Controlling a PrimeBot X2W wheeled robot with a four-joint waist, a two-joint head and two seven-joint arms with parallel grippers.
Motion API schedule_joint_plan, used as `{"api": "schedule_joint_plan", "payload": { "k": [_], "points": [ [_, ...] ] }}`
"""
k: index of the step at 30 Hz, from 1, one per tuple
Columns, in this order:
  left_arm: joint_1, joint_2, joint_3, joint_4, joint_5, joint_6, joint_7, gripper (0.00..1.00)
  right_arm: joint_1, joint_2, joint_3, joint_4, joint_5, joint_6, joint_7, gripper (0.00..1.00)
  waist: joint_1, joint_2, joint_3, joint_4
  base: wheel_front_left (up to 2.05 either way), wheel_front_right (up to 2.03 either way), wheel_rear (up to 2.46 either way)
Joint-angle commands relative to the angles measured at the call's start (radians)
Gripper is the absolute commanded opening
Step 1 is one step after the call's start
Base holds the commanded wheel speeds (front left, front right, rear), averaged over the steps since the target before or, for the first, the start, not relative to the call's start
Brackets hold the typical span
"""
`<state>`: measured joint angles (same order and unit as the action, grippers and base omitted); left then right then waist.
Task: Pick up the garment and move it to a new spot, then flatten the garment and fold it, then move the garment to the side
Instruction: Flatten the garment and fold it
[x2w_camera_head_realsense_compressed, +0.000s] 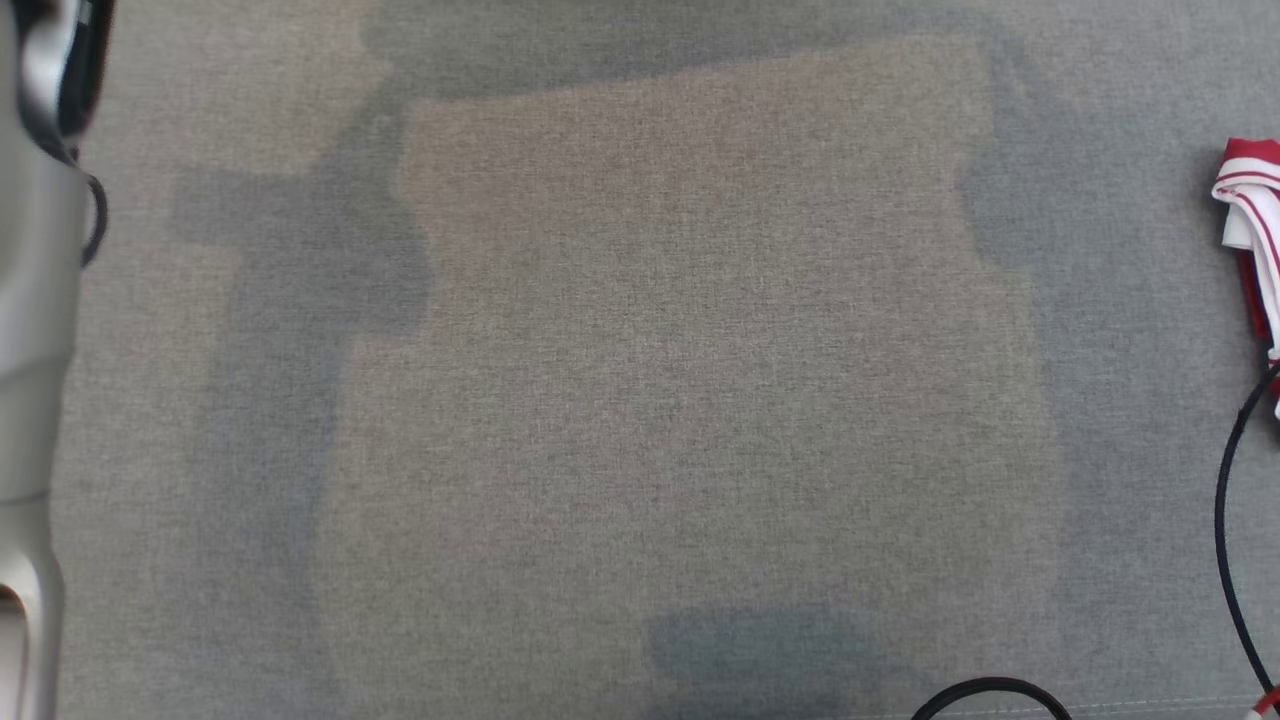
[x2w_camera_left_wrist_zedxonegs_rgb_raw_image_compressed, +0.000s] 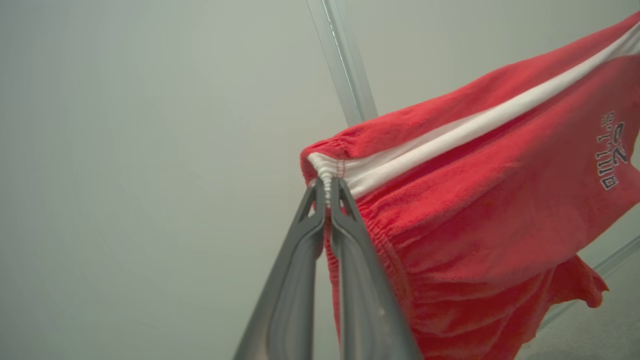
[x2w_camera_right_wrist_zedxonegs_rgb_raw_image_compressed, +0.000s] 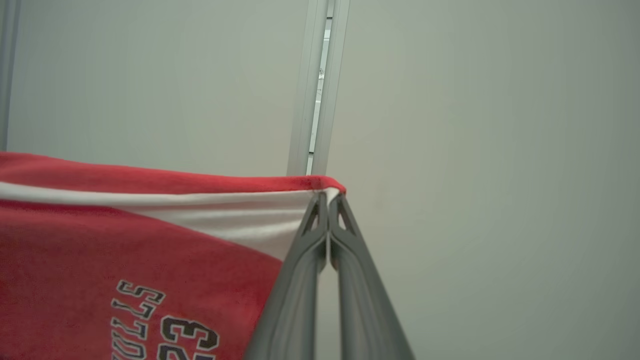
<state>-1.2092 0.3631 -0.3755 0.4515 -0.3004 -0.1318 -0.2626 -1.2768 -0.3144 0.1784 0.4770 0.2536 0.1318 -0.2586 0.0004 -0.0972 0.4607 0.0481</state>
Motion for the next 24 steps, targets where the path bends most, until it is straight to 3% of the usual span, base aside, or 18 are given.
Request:
{"api": "schedule_joint_plan", "payload": {
  "k": [1, 4, 8, 14, 21, 24],
  "points": [
    [0.073, -0.005, 0.000, -0.002, -0.009, 0.002, -0.001, 0.00, 0.073, 0.002, 0.000, -0.016, 0.005, -0.002, -0.005, 0.00, -0.0004, -0.0003, -0.004, -0.012, 0.00, 0.00, 0.00],
    [0.152, -0.023, 0.009, -0.006, -0.031, 0.001, -0.002, 0.00, 0.160, -0.004, 0.016, -0.031, 0.014, -0.002, -0.005, 0.00, -0.0004, -0.0003, -0.026, -0.010, 0.00, 0.00, 0.00],
    [0.386, -0.069, 0.023, 0.013, -0.074, 0.001, -0.002, 0.00, 0.395, 0.000, 0.045, -0.046, 0.058, -0.002, -0.006, 0.00, -0.0004, -0.0003, -0.068, -0.009, 0.00, 0.00, 0.00],
    [0.697, -0.123, -0.045, 0.030, -0.177, 0.001, -0.002, 0.00, 0.751, -0.022, 0.158, -0.003, 0.175, -0.002, -0.005, 0.00, -0.0004, -0.0003, -0.109, -0.006, 0.00, 0.00, 0.00],
    [0.942, -0.148, -0.084, 0.053, -0.160, 0.001, -0.002, 0.00, 0.987, -0.049, 0.282, 0.010, 0.248, -0.002, -0.005, 0.00, -0.0004, -0.0003, -0.198, -0.013, 0.00, 0.00, 0.00],
    [1.020, -0.159, -0.023, 0.037, -0.154, 0.001, -0.002, 0.00, 1.049, -0.064, 0.322, 0.015, 0.274, -0.002, -0.005, 0.00, -0.0004, -0.0003, -0.251, -0.014, 0.00, 0.00, 0.00]
  ]
}}
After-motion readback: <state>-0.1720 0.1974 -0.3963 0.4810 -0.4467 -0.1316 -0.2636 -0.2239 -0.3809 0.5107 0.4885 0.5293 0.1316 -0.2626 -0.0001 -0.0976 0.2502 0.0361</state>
